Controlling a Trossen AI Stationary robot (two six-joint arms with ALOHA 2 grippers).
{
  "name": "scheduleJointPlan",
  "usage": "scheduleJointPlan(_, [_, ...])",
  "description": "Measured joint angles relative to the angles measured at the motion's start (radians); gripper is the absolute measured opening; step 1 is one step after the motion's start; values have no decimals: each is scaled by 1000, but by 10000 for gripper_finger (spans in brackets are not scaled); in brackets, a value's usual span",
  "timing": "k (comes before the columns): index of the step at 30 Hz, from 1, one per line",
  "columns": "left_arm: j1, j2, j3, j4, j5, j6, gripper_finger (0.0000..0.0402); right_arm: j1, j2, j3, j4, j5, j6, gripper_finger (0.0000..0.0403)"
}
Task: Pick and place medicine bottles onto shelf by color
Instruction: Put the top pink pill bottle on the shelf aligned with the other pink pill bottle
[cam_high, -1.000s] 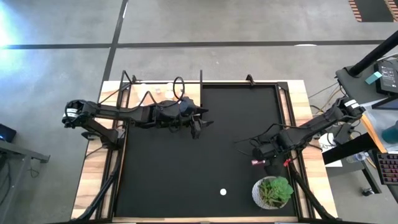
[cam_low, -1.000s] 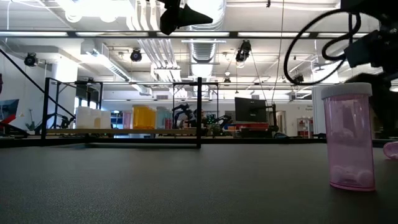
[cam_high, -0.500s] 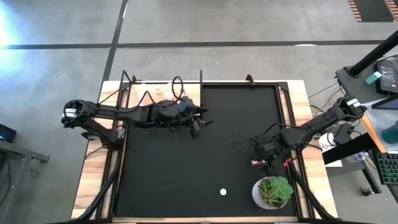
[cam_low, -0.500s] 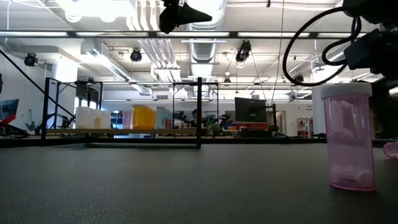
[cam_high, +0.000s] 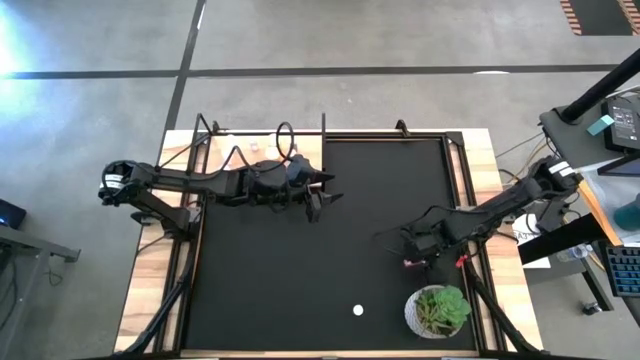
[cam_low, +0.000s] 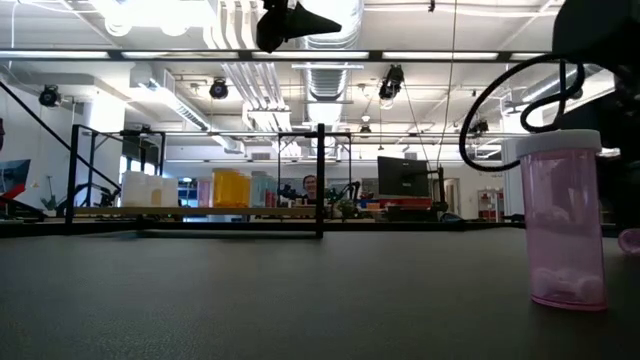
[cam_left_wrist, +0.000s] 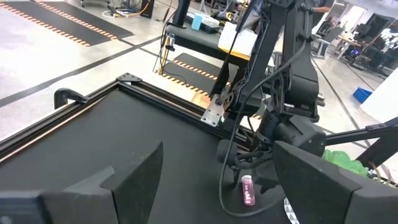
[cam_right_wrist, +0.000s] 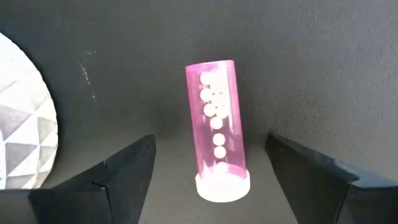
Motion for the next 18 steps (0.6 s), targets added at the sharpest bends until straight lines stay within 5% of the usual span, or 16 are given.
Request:
scheduleJointPlan(12, [-1,0,1,2,3,0,286,0,-36,32,-14,14,50,300])
scheduleJointPlan(18, [-1,0,1,3,4,0,286,0,-35,38,-25,23,70,257])
